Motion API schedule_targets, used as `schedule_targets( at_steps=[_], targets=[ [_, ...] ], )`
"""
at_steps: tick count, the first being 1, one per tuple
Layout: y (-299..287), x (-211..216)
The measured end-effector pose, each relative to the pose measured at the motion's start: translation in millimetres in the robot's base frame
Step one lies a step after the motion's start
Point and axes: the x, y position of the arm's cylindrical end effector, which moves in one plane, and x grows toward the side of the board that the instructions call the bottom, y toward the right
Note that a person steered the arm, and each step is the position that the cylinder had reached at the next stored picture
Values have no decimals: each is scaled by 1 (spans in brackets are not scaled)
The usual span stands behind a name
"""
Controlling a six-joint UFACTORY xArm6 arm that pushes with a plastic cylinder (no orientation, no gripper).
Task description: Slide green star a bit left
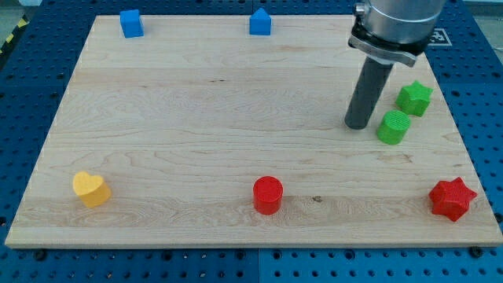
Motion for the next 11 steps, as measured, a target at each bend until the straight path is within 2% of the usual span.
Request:
schedule_targets(
  at_steps=[2,3,4,5,6,7,8,9,11],
  targets=[
    [37,7],
    [27,6],
    [-10,-25],
    [-9,-85],
    [76,-112],
    [175,-90],
    [194,-51],
    [186,-31],
    [145,-30]
  ],
)
